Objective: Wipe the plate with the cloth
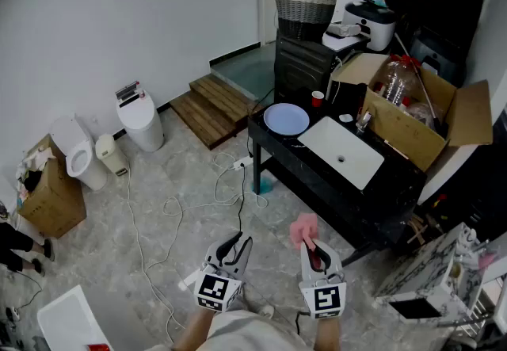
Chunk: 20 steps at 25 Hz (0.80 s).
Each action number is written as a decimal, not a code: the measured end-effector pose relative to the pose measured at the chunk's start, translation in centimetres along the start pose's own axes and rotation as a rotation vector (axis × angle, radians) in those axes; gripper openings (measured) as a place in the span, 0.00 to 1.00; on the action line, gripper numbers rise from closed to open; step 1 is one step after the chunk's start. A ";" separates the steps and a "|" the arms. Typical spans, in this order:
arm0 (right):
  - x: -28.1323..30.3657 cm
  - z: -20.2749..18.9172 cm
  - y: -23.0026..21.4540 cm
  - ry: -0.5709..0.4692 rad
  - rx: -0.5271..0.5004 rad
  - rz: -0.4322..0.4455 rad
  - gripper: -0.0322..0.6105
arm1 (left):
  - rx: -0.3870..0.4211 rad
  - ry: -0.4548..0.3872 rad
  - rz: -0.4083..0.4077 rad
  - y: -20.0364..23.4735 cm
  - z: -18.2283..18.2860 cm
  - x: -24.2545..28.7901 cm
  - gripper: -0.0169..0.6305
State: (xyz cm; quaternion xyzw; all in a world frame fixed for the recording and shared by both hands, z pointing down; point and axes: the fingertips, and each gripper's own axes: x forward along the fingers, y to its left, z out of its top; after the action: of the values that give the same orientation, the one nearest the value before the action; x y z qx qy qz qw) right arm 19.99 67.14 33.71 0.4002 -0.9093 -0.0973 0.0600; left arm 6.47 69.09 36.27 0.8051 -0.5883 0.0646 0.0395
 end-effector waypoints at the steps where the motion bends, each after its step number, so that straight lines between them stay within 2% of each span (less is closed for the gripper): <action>1: -0.1 -0.2 -0.1 0.001 0.004 -0.004 0.09 | -0.001 0.001 0.002 -0.2 0.0 -0.1 0.16; 6: -0.3 -1.0 -0.4 0.054 0.069 -0.016 0.09 | -0.006 0.007 0.014 -0.5 -0.1 -0.4 0.16; 14: 1.8 -1.2 -1.3 0.029 0.040 -0.018 0.09 | 0.003 0.002 0.008 0.4 0.1 1.5 0.16; 20: 5.0 -2.1 -2.4 0.074 0.053 -0.041 0.09 | 0.000 0.004 -0.017 2.6 -0.3 4.7 0.16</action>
State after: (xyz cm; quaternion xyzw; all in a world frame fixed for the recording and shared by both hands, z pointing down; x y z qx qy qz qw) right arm 18.80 61.59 35.40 0.4233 -0.9004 -0.0595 0.0811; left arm 5.39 63.87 37.27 0.8099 -0.5813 0.0660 0.0414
